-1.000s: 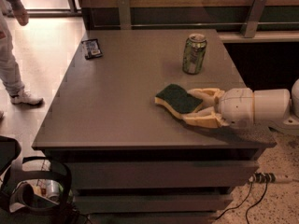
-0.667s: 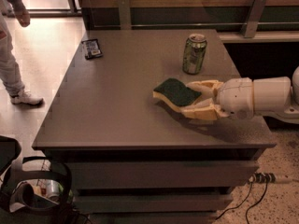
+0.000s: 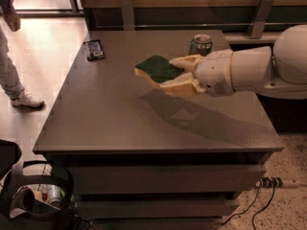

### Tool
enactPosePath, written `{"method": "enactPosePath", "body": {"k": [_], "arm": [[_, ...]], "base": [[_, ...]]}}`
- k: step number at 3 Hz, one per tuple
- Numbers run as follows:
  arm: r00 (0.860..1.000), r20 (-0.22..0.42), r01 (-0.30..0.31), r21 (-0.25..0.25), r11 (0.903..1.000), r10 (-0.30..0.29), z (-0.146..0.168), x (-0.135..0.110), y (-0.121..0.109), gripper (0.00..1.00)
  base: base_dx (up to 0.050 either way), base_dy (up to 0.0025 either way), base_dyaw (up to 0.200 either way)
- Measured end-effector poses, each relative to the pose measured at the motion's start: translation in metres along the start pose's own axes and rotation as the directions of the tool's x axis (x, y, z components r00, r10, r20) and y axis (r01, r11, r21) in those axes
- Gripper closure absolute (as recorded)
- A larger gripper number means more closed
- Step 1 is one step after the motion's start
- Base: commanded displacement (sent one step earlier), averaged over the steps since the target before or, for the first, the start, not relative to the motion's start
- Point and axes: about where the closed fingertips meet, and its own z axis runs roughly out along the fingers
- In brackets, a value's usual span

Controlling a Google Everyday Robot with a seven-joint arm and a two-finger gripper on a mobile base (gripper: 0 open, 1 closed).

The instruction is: Move sponge near rxbar blueberry

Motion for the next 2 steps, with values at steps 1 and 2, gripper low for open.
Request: {"method": "enactPosePath", "body": {"k": [1, 2], "arm": [[0.999, 0.035, 0.037, 0.055, 0.9978, -0.039, 0.021, -0.035, -0.006, 1.00], [0.994, 0.097, 0.040, 0.128, 0.9910, -0.053, 0.088, -0.086, -0.055, 1.00]], "base": [[0.000, 0.00000, 0.000], [0.000, 0.00000, 0.000]]}}
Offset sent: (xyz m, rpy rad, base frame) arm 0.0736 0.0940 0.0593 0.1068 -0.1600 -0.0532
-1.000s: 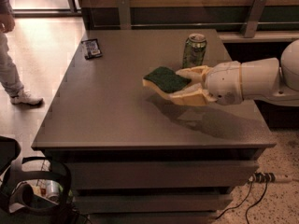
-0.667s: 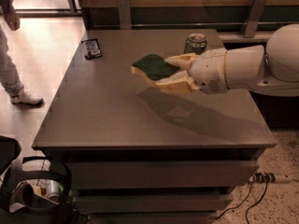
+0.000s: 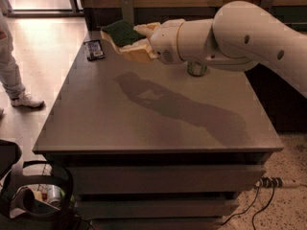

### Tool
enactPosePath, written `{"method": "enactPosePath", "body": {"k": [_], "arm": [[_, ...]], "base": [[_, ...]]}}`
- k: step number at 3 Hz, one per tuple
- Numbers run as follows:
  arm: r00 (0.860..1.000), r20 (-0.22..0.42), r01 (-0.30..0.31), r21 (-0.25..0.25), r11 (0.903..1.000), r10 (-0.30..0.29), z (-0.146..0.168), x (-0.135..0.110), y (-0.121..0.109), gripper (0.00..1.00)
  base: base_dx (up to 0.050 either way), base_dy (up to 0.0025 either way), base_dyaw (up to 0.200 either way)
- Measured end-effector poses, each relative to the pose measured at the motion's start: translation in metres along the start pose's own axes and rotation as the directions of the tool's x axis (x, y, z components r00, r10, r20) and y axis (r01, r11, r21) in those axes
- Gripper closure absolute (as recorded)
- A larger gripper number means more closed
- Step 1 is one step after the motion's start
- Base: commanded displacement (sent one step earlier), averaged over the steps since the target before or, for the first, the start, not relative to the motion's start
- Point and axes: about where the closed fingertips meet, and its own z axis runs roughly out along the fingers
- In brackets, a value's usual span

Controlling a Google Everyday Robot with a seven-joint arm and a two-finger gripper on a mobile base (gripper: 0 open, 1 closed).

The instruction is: Move sponge near rxbar blueberry

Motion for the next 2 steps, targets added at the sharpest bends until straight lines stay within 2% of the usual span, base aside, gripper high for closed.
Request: {"method": "enactPosePath", "body": {"k": [1, 2], "arm": [[1.000, -0.003, -0.003, 0.003, 1.0000, 0.003, 0.002, -0.001, 0.000, 1.00], [0.999, -0.034, -0.029, 0.027, 0.9992, 0.030, 0.012, 0.005, -0.013, 1.00]], "base": [[0.000, 0.00000, 0.000], [0.000, 0.00000, 0.000]]}}
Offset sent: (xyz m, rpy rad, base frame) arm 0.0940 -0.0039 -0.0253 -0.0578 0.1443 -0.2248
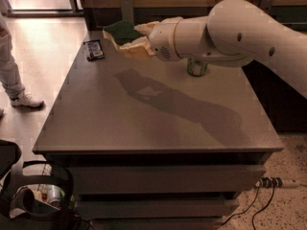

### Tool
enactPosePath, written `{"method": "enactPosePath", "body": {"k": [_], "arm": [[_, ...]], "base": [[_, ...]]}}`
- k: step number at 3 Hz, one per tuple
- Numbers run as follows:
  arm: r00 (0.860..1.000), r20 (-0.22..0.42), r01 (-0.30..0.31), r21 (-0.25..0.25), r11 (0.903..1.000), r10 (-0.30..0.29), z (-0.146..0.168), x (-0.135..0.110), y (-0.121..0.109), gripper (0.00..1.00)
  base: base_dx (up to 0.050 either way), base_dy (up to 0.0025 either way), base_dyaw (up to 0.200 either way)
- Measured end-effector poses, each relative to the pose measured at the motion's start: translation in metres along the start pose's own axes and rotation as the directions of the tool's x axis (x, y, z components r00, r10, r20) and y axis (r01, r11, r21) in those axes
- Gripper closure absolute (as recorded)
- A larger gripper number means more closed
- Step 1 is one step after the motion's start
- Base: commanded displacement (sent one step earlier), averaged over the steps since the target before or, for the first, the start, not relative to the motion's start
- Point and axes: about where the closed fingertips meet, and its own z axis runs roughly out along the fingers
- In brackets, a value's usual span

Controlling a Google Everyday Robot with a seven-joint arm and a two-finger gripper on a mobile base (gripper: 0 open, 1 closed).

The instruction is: Move sponge near rxbar blueberry

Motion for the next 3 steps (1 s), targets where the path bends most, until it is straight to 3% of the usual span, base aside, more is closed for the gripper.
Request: {"method": "enactPosePath", "body": {"k": [1, 3], "arm": [[0.994, -0.086, -0.063, 0.091, 0.9939, 0.071, 0.034, 0.018, -0.042, 1.00], [0.984, -0.110, -0.125, 0.149, 0.9810, 0.142, 0.078, 0.056, -0.070, 1.00]], "base": [[0.000, 0.00000, 0.000], [0.000, 0.00000, 0.000]]}}
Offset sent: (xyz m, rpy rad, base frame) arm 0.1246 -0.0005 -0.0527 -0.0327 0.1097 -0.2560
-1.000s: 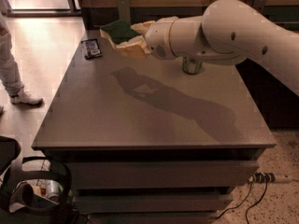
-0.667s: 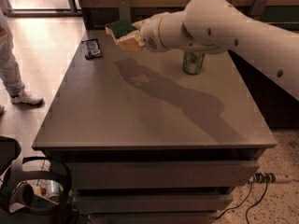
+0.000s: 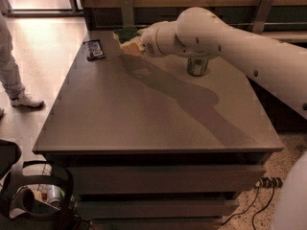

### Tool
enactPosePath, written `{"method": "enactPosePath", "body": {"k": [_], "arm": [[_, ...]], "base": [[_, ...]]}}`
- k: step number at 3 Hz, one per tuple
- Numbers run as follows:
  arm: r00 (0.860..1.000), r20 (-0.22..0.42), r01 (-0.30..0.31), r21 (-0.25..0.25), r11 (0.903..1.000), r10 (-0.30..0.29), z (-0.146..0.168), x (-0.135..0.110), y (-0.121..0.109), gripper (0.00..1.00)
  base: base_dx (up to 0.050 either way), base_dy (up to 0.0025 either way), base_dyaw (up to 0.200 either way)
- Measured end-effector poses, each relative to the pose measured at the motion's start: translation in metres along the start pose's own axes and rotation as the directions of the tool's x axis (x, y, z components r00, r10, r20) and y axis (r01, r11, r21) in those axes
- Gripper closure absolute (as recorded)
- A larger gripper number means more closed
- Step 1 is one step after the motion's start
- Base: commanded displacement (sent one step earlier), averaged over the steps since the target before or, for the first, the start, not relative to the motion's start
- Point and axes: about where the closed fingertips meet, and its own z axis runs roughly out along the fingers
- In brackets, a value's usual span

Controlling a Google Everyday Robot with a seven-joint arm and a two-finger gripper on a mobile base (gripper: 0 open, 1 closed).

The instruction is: Move sponge near rxbar blueberry

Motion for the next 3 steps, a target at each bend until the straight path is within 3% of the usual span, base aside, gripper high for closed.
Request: {"method": "enactPosePath", "body": {"k": [2, 3], "arm": [[1.000, -0.021, -0.004, 0.005, 1.0000, 0.004, 0.042, 0.041, -0.018, 1.00], [1.000, -0.022, -0.004, 0.000, 1.0000, 0.004, 0.044, 0.041, -0.015, 0.82]], "base": [[0.000, 0.00000, 0.000], [0.000, 0.00000, 0.000]]}}
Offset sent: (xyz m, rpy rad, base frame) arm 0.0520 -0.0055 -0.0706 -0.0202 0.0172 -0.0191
